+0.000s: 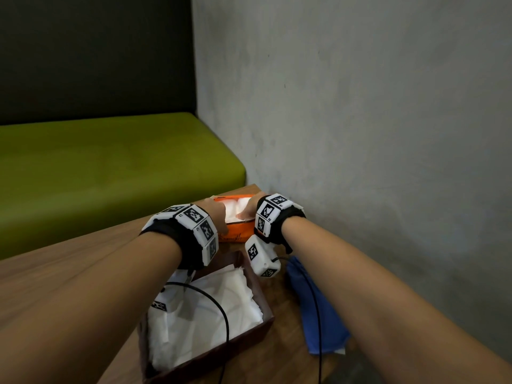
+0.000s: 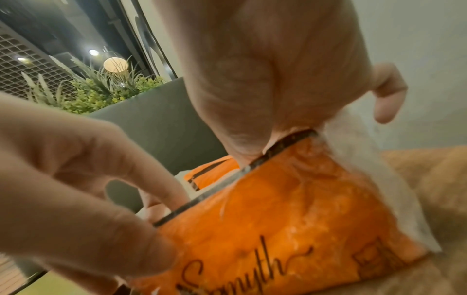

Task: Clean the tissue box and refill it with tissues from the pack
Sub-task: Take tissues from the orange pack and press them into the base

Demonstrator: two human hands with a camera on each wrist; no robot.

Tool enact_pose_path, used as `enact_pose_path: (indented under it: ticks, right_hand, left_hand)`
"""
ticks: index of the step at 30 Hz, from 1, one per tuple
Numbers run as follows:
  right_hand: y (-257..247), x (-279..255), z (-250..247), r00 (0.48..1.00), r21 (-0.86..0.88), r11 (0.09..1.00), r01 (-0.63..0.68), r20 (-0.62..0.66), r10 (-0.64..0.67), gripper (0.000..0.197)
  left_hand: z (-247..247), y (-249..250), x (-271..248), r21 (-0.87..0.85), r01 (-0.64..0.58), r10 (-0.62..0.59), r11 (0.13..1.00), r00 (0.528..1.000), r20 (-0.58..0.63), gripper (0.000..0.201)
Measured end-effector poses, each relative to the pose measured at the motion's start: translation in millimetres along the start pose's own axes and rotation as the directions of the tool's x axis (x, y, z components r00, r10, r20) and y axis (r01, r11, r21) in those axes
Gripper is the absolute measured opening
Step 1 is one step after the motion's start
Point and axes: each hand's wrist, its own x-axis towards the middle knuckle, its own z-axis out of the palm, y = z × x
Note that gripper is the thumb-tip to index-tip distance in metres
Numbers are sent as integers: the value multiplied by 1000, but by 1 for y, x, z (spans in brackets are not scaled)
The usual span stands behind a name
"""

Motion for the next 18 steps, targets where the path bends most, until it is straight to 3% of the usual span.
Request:
enact_pose_path:
  ticks: [3, 6, 11, 15, 18]
  right_hand:
    - [4, -4, -6, 998, 80, 996, 36, 53, -40, 79]
    - [6, -5, -9, 995, 104, 994, 27, 90, -36, 84]
    - [13, 2, -7, 989, 260, 966, -10, 144, -29, 112]
    - [16, -22, -17, 987, 357, 931, 69, 112, -116, 79]
    - [24, -25, -20, 984, 405, 901, 156, 16, -177, 74]
  left_hand:
    - [-3, 2, -2, -1, 20, -20, 1000, 1000, 8, 48]
    - [-3, 2, -2, -25, 34, -33, 999, 999, 20, 48]
    - [-3, 2, -6, -63, 39, -39, 997, 999, 8, 42]
    - [-5, 7, -9, -131, 109, -133, 985, 973, -188, 34]
    - [-6, 8, -9, -71, 131, -146, 989, 950, -275, 70]
